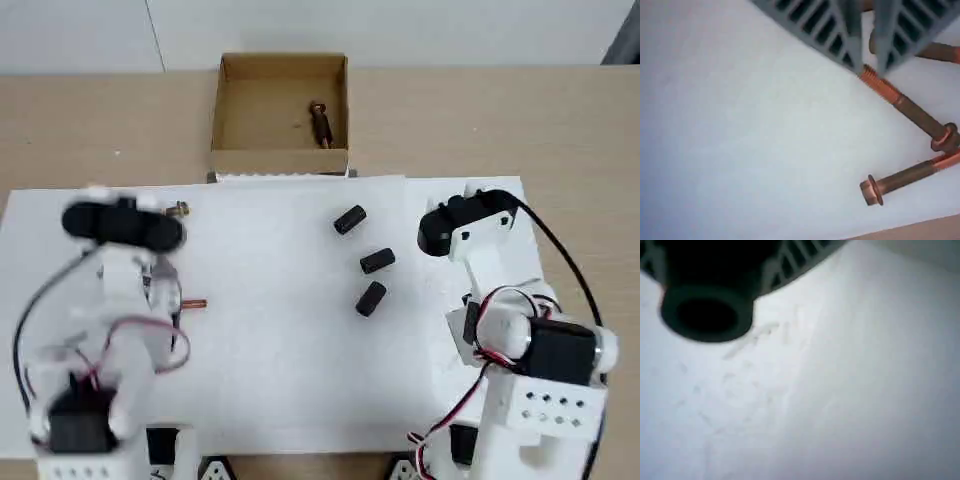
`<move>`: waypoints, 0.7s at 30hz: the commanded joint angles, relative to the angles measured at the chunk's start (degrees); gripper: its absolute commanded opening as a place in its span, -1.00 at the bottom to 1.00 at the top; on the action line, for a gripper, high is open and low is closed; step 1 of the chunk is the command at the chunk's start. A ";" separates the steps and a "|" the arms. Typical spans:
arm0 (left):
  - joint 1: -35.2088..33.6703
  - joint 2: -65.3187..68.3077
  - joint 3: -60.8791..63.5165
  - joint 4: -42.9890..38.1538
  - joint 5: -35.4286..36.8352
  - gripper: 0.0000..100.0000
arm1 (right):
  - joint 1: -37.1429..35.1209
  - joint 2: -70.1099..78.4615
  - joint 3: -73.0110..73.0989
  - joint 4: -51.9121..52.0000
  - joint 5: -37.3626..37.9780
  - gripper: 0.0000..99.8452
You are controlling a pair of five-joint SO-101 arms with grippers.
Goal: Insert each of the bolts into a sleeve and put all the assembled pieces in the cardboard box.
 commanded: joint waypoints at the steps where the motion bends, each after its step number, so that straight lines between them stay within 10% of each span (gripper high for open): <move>1: -0.26 13.27 -13.76 0.18 -0.09 -0.99 | 0.48 -0.92 -0.18 0.04 -1.93 -1.00; 11: -1.14 39.91 -28.97 5.01 -0.97 -0.99 | 0.40 -1.01 -0.18 -0.31 -5.01 -1.00; 21: -10.73 60.84 -40.84 3.34 -21.63 -0.99 | 0.40 -1.01 -0.18 -0.40 -4.84 -1.00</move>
